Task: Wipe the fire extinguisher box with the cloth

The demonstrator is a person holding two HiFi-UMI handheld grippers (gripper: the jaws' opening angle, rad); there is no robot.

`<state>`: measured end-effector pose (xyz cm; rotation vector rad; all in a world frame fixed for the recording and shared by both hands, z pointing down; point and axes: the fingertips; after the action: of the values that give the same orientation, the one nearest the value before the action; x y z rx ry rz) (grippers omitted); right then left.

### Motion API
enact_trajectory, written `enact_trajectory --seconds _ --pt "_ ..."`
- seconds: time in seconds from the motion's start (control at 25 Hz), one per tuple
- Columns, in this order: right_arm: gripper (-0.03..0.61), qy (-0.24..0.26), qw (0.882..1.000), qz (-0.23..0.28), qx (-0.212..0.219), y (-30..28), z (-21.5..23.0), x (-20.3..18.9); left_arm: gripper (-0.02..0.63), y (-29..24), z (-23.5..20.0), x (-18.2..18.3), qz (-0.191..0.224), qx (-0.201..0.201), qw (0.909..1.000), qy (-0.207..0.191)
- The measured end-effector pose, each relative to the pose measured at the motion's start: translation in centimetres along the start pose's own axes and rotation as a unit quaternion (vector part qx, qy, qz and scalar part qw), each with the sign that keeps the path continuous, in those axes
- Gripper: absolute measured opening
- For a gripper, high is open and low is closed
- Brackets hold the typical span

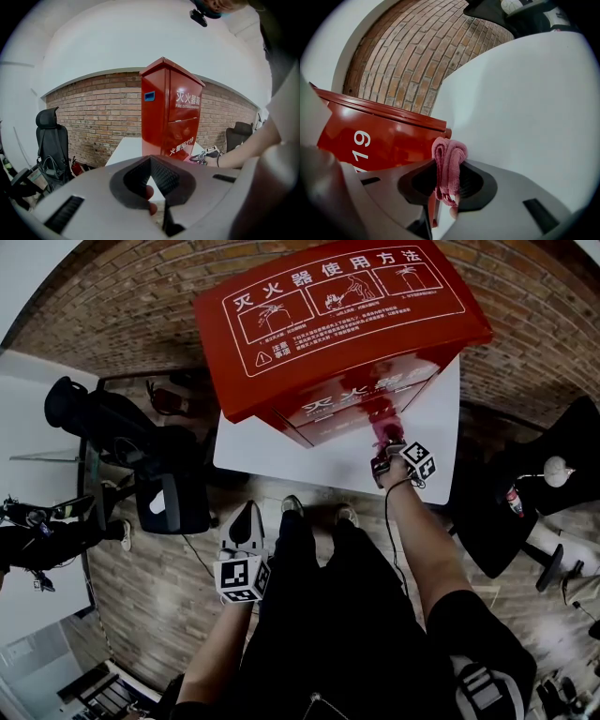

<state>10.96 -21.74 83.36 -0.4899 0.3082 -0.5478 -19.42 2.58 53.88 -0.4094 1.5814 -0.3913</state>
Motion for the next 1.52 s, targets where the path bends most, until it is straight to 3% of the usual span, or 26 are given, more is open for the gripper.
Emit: enact_trajectory --seconds 0.6,1.52 --pt "0.107 -0.044 0.997 0.011 0.061 1.7 -3.4 -0.1 0.028 -0.2 0.5 0.6 0.011 -0.009 0.9999 -0.005" --pt "0.107 -0.071 0.990 0.011 0.123 5.1 -9.2 0.1 0.028 0.4 1.8 1.1 0.024 -0.026 0.9994 -0.007"
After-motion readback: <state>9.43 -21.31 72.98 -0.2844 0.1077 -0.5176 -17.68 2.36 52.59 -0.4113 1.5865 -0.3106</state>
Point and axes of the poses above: the fingertips, and each gripper's own axes: y backward along the fingers, z to its right, x out of its top, and after that the axes turned 1 degree about -x, right-handed
